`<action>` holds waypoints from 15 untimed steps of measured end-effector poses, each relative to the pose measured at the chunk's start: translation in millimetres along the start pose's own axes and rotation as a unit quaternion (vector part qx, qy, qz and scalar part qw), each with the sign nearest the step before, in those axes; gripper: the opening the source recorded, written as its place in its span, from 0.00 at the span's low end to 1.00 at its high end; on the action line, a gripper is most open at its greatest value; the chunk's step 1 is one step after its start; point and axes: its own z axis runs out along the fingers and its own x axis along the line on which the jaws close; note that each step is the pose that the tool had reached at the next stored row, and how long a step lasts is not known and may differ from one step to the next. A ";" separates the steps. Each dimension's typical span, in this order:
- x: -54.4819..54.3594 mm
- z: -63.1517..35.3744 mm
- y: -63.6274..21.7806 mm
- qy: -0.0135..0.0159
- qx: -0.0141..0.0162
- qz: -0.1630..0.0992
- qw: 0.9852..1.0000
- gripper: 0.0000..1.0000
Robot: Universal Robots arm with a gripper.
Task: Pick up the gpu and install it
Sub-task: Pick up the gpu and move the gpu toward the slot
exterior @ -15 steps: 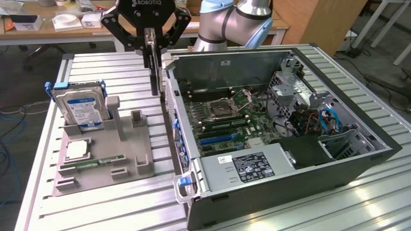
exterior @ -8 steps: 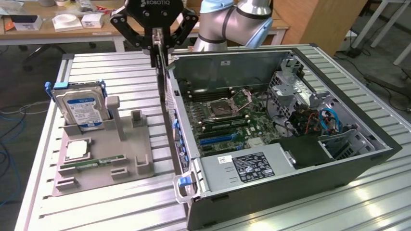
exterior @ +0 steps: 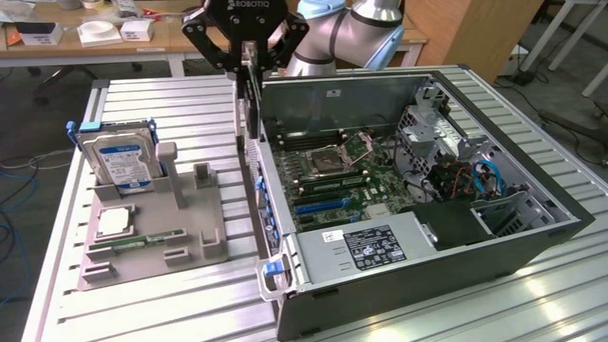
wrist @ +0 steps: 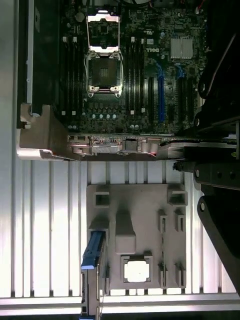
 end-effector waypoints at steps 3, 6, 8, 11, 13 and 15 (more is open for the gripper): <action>-6.2 0.0 0.1 0.002 0.000 0.000 1.000 0.27; -12.6 0.1 0.3 0.002 0.000 0.000 1.000 0.27; -17.0 0.1 0.4 0.002 0.000 0.000 1.000 0.27; -23.0 0.2 0.6 0.002 0.000 0.000 1.000 0.27; -27.1 0.2 0.7 0.002 0.000 0.000 1.000 0.27; -31.3 0.2 0.8 0.002 0.000 0.000 1.000 0.27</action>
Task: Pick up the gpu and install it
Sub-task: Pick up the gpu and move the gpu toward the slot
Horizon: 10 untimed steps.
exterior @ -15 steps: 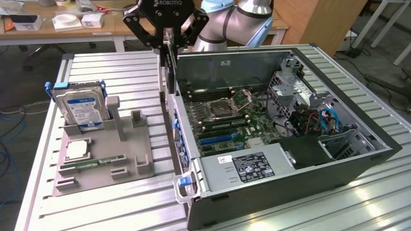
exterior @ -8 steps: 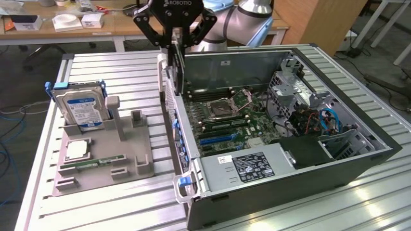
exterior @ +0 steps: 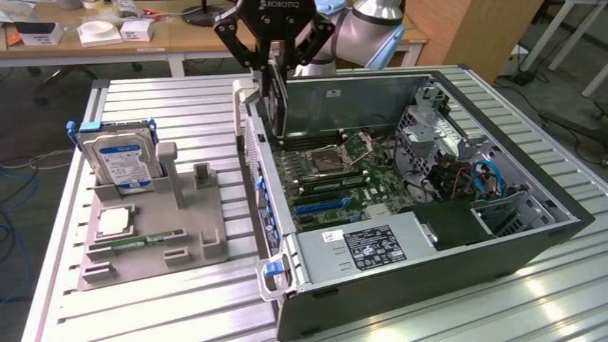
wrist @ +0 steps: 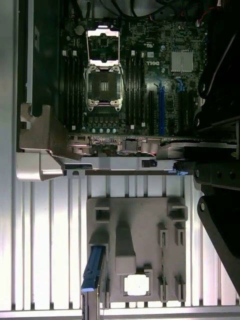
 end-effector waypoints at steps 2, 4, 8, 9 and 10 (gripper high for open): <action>-3.9 0.0 0.1 0.000 0.000 0.000 1.000 0.27; -7.8 0.0 0.2 0.000 0.000 0.000 1.000 0.27; -17.0 0.1 0.5 0.000 0.000 0.000 1.000 0.27; -19.5 0.1 0.5 0.000 0.000 0.000 1.000 0.27; -21.9 0.1 0.6 0.000 0.000 0.000 1.000 0.27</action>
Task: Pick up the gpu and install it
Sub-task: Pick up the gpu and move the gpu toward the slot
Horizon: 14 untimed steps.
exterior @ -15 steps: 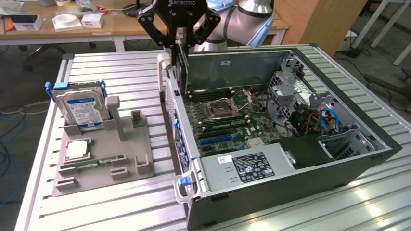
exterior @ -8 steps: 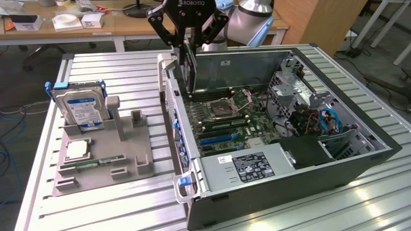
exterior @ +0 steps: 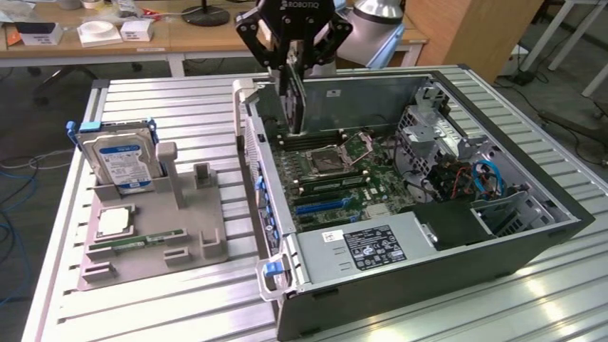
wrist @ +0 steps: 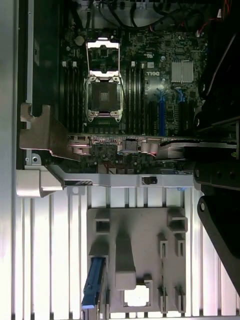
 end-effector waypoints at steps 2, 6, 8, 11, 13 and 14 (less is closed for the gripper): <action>-5.9 0.0 0.2 0.000 0.000 0.000 1.000 0.27; -19.4 0.0 0.5 0.000 0.000 0.000 1.000 0.27; -25.5 0.1 0.7 0.000 0.000 0.000 1.000 0.27; -34.6 0.1 0.9 0.000 0.000 0.000 1.000 0.27; -40.1 0.1 1.0 0.000 0.000 0.000 1.000 0.27; -42.4 0.1 1.1 0.000 0.000 0.000 1.000 0.27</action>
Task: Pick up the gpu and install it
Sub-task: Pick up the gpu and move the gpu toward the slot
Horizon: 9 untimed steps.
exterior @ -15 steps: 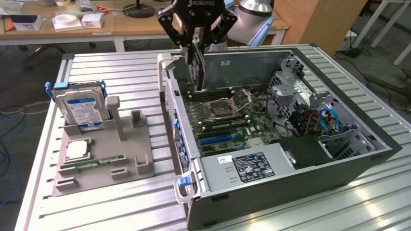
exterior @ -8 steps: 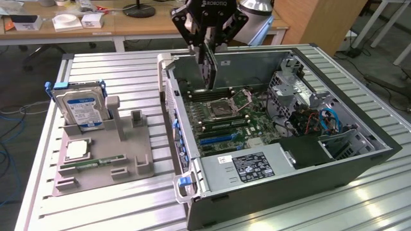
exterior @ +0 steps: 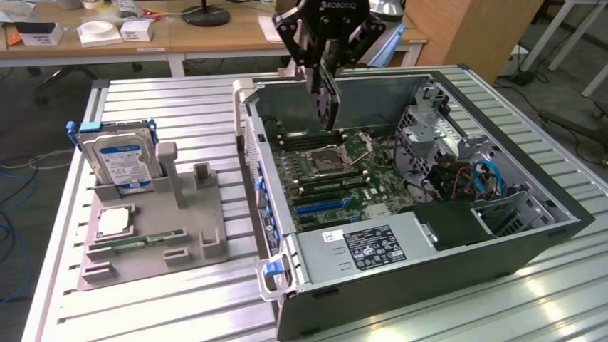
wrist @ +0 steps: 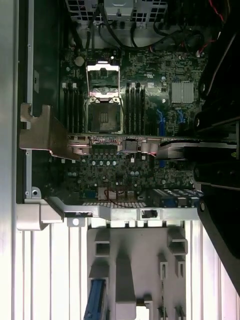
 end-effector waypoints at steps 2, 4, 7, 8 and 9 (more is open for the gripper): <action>-4.5 0.0 0.1 0.000 0.000 0.000 1.000 0.27; -9.0 0.0 0.2 0.000 0.000 0.000 1.000 0.27; -19.3 0.0 0.5 0.000 0.000 0.000 1.000 0.27; -23.2 0.0 0.6 0.000 0.000 0.000 1.000 0.27; -26.9 0.1 0.7 0.000 0.000 0.000 1.000 0.27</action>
